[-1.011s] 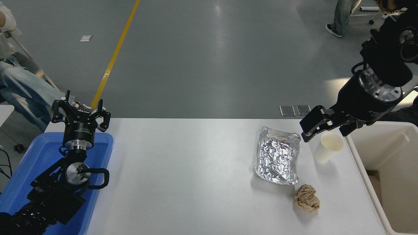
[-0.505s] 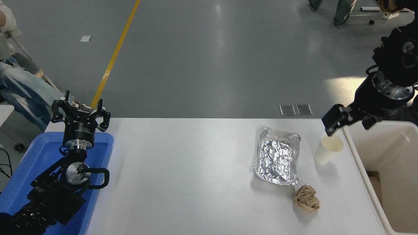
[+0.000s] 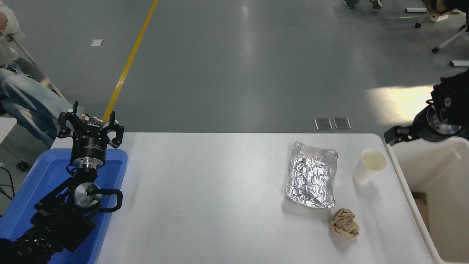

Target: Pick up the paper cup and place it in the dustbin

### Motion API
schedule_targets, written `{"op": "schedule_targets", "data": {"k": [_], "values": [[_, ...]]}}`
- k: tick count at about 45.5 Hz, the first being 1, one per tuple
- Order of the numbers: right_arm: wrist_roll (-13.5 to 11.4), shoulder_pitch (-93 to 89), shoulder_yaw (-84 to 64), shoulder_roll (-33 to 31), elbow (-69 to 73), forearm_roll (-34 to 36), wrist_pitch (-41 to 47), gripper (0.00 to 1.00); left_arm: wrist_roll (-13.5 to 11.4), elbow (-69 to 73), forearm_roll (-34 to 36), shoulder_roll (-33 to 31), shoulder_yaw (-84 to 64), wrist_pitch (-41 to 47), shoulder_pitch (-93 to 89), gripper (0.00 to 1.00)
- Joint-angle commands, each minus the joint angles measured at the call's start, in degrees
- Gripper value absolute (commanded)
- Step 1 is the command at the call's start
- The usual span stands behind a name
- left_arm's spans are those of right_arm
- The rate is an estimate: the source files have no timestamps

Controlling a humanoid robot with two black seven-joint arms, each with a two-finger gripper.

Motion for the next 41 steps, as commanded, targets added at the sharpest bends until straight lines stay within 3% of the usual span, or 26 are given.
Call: {"op": "schedule_targets", "data": {"k": [1, 8, 10, 17, 27, 32, 41], "values": [[-0.21, -8.84, 8.05, 0.3, -3.85, 0.0, -3.52, 1.0, 0.0, 0.0, 0.01, 0.01, 0.0, 0.0, 0.0, 0.99], [-4.16, -12.88, 11.22, 0.39, -5.34, 0.97, -9.49, 0.97, 0.0, 0.0, 0.01, 0.01, 0.0, 0.0, 0.0, 0.99], [-4.78, -13.32, 11.57, 0.47, -5.34, 1.32, -10.2, 0.88, 0.0, 0.0, 0.01, 0.01, 0.0, 0.0, 0.0, 0.99], [-5.49, -14.46, 12.1, 0.83, -5.25, 1.68, -10.64, 0.64, 0.0, 0.0, 0.01, 0.01, 0.0, 0.0, -0.01, 0.99], [-5.75, -15.34, 14.74, 0.92, -5.25, 2.12, -10.64, 0.51, 0.0, 0.0, 0.01, 0.01, 0.0, 0.0, -0.09, 0.99], [-5.66, -15.7, 16.06, 0.92, -5.17, 2.12, -10.56, 0.2, 0.08, 0.0, 0.01, 0.01, 0.0, 0.0, 0.0, 0.99], [-5.66, -15.08, 16.14, 1.0, -4.46, 2.47, -9.76, 0.0, 0.0, 0.0, 0.01, 0.01, 0.0, 0.0, -0.01, 0.99]]}}
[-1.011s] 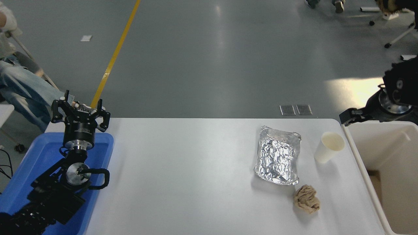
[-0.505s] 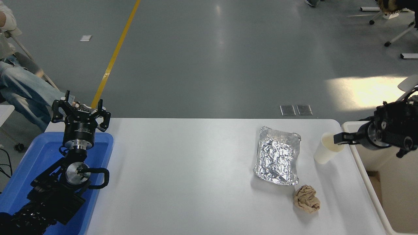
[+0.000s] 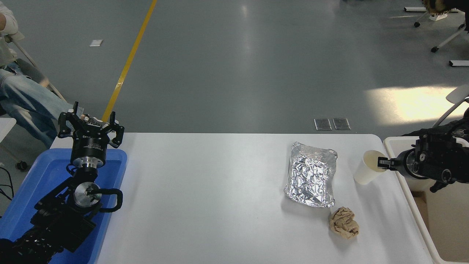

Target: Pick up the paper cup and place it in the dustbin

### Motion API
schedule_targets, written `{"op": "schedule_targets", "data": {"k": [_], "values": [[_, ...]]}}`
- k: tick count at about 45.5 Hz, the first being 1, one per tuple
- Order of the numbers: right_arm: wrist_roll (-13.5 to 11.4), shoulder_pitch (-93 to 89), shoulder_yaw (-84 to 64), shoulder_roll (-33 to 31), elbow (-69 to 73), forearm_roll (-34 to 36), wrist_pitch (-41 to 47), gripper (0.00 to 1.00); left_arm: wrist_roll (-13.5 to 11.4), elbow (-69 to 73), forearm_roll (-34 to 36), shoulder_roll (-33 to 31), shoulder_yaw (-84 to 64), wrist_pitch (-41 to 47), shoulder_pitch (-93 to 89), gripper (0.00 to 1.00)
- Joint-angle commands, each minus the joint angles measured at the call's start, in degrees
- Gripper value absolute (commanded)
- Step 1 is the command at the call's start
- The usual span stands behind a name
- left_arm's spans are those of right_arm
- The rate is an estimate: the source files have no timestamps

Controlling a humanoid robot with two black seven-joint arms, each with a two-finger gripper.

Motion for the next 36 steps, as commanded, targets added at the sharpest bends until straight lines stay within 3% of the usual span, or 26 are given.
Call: {"op": "schedule_targets", "data": {"k": [1, 15, 22, 28, 36], "values": [[-0.19, -0.07, 1.23, 0.11, 0.46, 0.34, 0.48, 0.0, -0.01, 0.0, 0.0, 0.0, 0.0, 0.0, 0.02, 0.99], [-0.19, 3.79, 1.06, 0.11, 1.51, 3.94, 2.24, 0.0, -0.01, 0.0, 0.0, -0.08, 0.0, 0.0, -0.06, 0.99], [-0.19, 12.31, -0.35, -5.07, 8.44, 3.94, 5.67, 0.0, 0.08, 0.0, 0.08, 0.0, 0.09, 0.0, -0.06, 0.99], [-0.19, 26.71, -6.75, -10.61, 20.57, 3.94, 9.0, 0.0, 0.08, 0.0, 0.08, 0.0, 0.09, 0.0, -0.06, 0.99], [0.69, 47.1, -16.77, -12.46, 28.67, 4.47, 15.67, 0.0, 0.08, 0.0, 0.08, 0.0, 0.09, 0.0, -0.06, 0.99]]}}
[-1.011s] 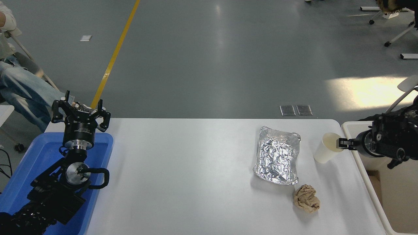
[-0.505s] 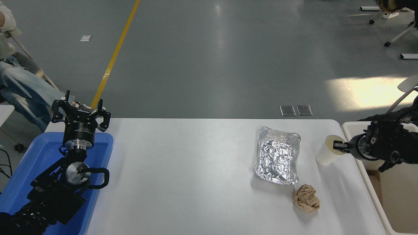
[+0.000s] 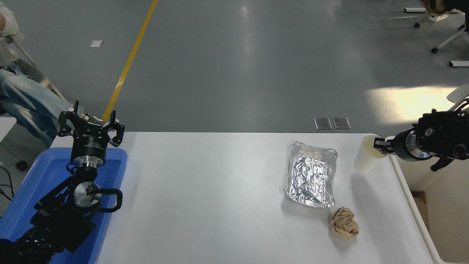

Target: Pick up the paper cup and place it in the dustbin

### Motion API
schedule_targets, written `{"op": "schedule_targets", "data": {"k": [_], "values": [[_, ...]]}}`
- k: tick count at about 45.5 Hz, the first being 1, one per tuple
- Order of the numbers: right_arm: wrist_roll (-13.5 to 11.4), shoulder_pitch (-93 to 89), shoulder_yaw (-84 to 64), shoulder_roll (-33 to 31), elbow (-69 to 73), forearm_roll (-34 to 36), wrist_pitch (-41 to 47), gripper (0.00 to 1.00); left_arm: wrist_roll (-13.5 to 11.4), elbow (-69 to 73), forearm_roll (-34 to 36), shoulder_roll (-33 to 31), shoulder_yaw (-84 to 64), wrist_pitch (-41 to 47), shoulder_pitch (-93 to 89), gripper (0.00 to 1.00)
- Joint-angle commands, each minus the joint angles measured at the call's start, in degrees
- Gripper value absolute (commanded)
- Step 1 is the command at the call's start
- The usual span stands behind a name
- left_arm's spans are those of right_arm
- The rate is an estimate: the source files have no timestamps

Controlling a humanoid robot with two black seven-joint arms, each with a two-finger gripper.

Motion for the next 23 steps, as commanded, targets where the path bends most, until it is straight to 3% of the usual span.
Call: {"op": "schedule_targets", "data": {"k": [1, 9, 23], "values": [[1.02, 26.06, -11.51, -4.3, 11.66, 0.75, 9.6, 0.0, 0.0, 0.0, 0.02, 0.0, 0.02, 0.0, 0.1, 0.99], [5.15, 40.57, -14.16, -4.12, 11.05, 0.66, 22.35, 0.0, 0.0, 0.0, 0.02, 0.0, 0.02, 0.0, 0.1, 0.99], [4.8, 44.98, -16.36, -4.21, 10.96, 0.49, 25.35, 0.0, 0.0, 0.0, 0.02, 0.0, 0.02, 0.0, 0.1, 0.99]]}}
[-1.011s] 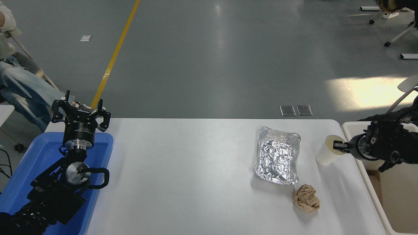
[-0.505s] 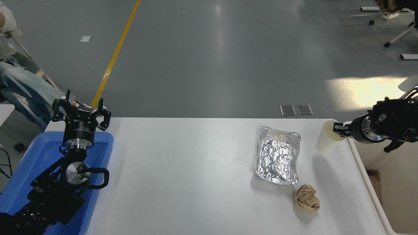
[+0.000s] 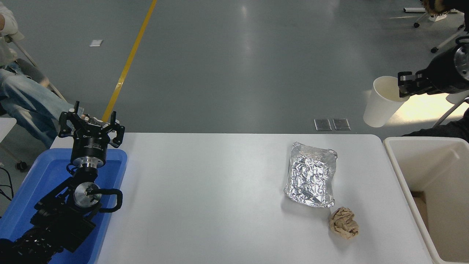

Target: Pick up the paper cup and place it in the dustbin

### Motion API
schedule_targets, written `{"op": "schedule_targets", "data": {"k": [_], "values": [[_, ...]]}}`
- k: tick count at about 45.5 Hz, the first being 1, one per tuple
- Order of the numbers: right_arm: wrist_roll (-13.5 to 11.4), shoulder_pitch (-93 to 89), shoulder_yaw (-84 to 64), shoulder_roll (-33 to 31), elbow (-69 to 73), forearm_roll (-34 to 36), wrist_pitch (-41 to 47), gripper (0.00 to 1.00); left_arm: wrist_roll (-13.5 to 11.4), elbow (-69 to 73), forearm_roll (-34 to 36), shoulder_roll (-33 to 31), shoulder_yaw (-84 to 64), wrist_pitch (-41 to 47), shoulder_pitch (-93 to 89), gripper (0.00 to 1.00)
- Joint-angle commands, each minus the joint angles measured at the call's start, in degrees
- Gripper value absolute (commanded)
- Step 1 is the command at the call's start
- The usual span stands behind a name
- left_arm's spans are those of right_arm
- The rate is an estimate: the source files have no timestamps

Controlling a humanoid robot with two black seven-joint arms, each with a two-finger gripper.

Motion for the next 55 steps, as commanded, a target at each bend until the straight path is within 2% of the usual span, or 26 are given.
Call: {"op": "schedule_targets", "data": {"k": [1, 12, 23, 31, 36, 41, 45, 55], "values": [[0.33, 6.26, -3.48, -0.45, 0.74, -0.16, 3.59, 0.0, 0.0, 0.0, -0.02, 0.0, 0.0, 0.0, 0.01, 0.99], [0.5, 4.42, -11.73, -1.76, -6.28, -1.13, 1.75, 0.0, 0.0, 0.0, -0.02, 0.0, 0.0, 0.0, 0.01, 0.99], [1.03, -14.2, -13.15, -10.11, -21.48, -4.99, -10.65, 0.0, 0.0, 0.0, -0.1, 0.0, 0.0, 0.0, 0.01, 0.99], [1.29, -33.53, -5.34, -16.17, -31.68, -4.55, -19.34, 0.0, -0.09, 0.0, -0.1, 0.0, -0.09, 0.0, 0.01, 0.99], [1.2, -51.2, 8.88, -16.35, -37.05, -2.8, -23.48, 0.0, -0.09, 0.0, -0.1, 0.0, -0.09, 0.0, 0.01, 0.99], [0.76, -66.67, 23.74, -14.34, -41.35, 2.82, -24.19, 0.0, -0.09, 0.0, -0.1, 0.0, -0.09, 0.0, 0.01, 0.99], [0.68, -76.67, 30.51, -7.42, -48.63, 5.1, -27.25, 0.0, -0.09, 0.0, -0.1, 0.0, -0.09, 0.0, 0.01, 0.99], [0.59, -87.25, 33.96, 2.01, -56.74, 18.99, -29.64, 0.0, -0.09, 0.08, -0.1, 0.0, -0.09, 0.0, 0.01, 0.99]]}}
